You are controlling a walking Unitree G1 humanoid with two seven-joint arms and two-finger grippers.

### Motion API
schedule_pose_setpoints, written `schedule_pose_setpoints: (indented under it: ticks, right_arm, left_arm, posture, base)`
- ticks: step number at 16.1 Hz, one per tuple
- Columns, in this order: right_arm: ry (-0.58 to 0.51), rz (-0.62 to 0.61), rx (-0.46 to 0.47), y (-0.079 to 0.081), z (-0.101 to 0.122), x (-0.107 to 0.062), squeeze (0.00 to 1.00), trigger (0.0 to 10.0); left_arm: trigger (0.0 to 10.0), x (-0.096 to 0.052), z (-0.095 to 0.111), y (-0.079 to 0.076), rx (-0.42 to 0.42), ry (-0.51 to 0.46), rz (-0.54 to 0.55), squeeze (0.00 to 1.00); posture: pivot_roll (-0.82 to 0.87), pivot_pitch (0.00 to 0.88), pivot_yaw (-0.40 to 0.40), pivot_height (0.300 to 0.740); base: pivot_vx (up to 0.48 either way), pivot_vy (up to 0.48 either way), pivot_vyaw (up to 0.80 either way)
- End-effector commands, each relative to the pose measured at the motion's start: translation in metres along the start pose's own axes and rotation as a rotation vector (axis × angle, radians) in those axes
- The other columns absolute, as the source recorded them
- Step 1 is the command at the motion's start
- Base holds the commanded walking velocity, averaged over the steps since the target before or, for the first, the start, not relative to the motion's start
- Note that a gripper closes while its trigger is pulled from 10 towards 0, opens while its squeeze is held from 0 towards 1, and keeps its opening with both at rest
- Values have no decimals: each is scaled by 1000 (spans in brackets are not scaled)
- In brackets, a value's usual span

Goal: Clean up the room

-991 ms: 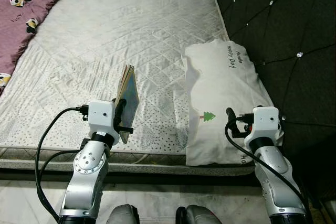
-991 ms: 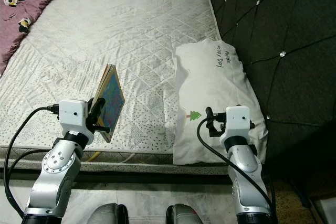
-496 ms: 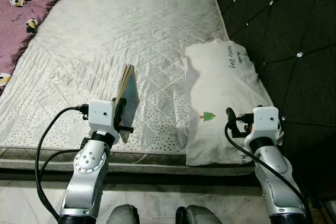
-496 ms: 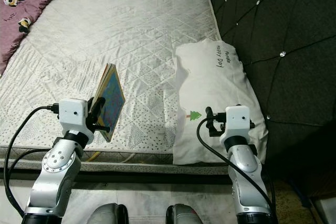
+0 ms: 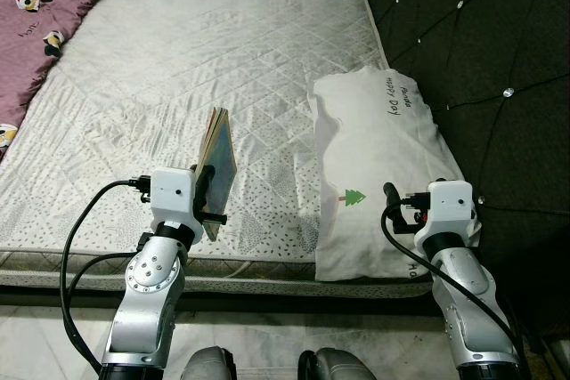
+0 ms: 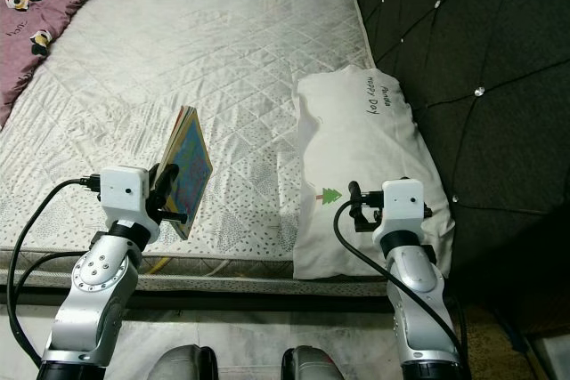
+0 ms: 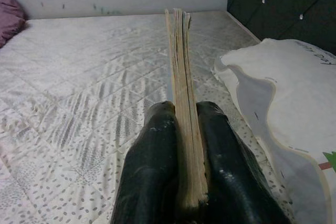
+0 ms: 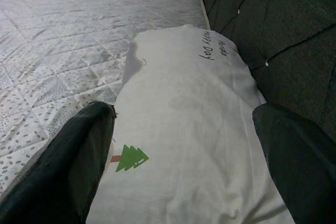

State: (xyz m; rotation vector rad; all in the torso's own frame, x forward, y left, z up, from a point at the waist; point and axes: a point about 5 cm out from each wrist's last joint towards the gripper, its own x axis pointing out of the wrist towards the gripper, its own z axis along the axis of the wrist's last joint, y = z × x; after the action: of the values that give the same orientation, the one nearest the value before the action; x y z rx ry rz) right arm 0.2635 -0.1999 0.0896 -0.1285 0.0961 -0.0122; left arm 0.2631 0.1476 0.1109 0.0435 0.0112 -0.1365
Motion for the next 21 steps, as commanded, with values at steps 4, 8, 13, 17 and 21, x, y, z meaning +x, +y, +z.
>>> schedule_pose_setpoints:
  ticks: [4, 8, 13, 17, 21]
  right_arm:
    - [5, -1, -10, -1, -1, -1, 0, 10000]
    - [5, 2, -11, 0, -1, 0, 0, 10000]
    - [7, 5, -9, 0, -2, 0, 0, 10000]
    - [11, -6, -10, -4, -2, -3, 0, 10000]
    - [44, -10, -22, -8, -12, -18, 0, 10000]
  left_arm:
    - [10000, 2, 8, -2, 0, -34, -5, 0]
    - [10000, 3, 8, -2, -1, -35, -3, 0]
    - [10000, 3, 8, -2, -4, -35, -10, 0]
    - [10000, -2, 5, 0, 4, -21, -2, 0]
    - [10000, -14, -6, 10, 2, 26, 42, 0]
  posture:
    - [-42, 104, -2, 740]
    - [-40, 102, -4, 740]
    - [-38, 98, -4, 740]
    - [-38, 98, -4, 740]
    - [-42, 93, -5, 740]
  base:
    - [0, 0, 0]
    - [0, 0, 0]
    - [0, 0, 0]
    - [0, 0, -600]
    - [0, 0, 0]
